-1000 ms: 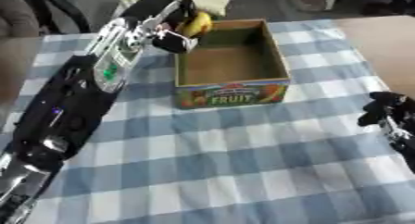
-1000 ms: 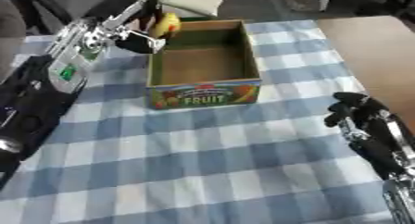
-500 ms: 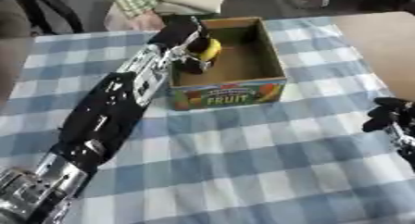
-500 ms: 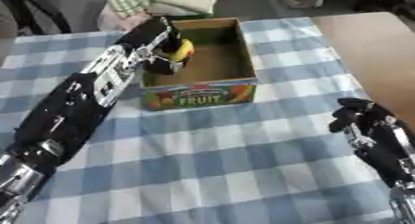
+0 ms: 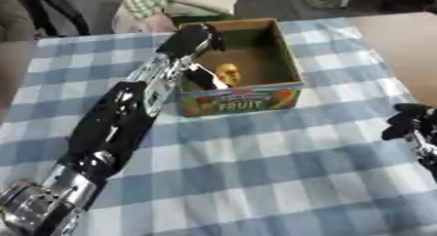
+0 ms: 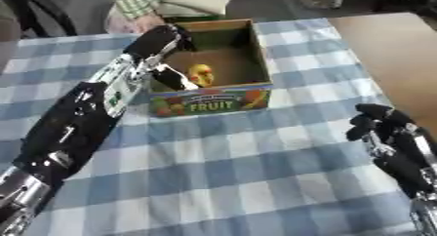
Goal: Pick up objects on the table and place them in the box.
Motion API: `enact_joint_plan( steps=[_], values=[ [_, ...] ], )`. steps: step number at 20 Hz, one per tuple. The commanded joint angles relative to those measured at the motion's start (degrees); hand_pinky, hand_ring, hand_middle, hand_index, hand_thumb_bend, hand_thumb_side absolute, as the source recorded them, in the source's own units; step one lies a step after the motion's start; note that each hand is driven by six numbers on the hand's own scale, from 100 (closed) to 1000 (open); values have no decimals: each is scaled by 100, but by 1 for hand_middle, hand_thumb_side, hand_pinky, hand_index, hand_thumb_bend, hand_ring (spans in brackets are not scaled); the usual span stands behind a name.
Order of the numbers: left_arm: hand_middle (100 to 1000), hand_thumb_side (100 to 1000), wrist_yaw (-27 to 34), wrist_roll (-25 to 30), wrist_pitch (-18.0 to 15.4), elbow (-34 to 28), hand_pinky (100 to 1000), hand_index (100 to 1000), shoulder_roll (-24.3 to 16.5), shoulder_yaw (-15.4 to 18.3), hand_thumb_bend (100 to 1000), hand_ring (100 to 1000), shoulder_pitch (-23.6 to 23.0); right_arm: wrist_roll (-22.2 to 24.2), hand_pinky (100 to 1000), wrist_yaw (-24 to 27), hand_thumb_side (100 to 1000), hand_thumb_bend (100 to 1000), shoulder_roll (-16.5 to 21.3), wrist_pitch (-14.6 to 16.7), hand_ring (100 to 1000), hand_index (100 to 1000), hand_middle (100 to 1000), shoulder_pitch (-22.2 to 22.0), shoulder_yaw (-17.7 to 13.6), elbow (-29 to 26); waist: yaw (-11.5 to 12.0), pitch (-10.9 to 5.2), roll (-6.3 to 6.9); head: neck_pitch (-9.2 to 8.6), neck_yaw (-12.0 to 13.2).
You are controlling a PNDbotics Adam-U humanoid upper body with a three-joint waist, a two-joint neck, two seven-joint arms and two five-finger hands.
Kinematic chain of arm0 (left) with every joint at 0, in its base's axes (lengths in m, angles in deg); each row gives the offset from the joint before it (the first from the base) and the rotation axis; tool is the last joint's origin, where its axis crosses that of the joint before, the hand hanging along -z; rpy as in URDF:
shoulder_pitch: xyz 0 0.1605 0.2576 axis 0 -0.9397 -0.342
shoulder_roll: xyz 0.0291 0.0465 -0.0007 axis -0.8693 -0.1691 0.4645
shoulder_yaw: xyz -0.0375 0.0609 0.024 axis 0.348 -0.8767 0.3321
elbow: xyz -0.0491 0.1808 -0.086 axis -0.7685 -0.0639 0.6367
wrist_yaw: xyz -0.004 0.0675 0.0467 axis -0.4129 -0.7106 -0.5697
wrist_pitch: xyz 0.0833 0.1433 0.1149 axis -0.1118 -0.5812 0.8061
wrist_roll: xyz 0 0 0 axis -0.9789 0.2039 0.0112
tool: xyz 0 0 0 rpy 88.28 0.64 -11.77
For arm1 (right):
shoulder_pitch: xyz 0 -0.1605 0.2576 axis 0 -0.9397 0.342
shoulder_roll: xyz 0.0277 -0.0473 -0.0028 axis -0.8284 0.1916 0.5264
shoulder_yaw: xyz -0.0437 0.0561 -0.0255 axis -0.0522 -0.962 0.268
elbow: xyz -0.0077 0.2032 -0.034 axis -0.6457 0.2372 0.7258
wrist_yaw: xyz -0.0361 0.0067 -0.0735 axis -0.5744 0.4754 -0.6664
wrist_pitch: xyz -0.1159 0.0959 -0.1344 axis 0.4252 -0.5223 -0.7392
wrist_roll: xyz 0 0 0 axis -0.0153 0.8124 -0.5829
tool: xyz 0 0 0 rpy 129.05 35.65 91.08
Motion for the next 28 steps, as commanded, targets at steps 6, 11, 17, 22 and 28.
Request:
enact_joint_plan(
  steps=[6, 11, 17, 22, 28],
  values=[
    [587, 401, 542, 168, -138, -931, 693, 690, -361, -86, 962, 628, -49, -24, 583, 10, 374, 100, 70, 12, 561, 767, 576, 29, -80, -62, 103, -156, -60, -49, -88],
    [571, 372, 1030, 44, -228, -1723, 686, 681, -729, -19, 885, 614, -372, -62, 583, 4, 376, 100, 74, 13, 561, 767, 576, -51, -120, -44, 274, -212, -88, -17, -229],
    [564, 337, 1610, 186, -85, -2665, 682, 674, -1251, -53, 785, 604, -1086, -111, 583, 1, 374, 100, 95, 27, 561, 767, 576, -87, -175, -45, 434, -236, -114, -2, -359],
    [560, 305, 2065, 606, 250, -3394, 682, 671, -1505, -75, 684, 598, -1816, -125, 583, -7, 374, 100, 98, 33, 561, 767, 576, -96, -191, -46, 503, -229, -134, 17, -412],
    [559, 255, 2619, 890, 581, -3853, 683, 669, -1621, -52, 509, 596, -2361, -123, 583, -7, 374, 100, 83, 33, 560, 767, 576, -99, -187, -41, 524, -236, -153, 27, -421]
  ],
)
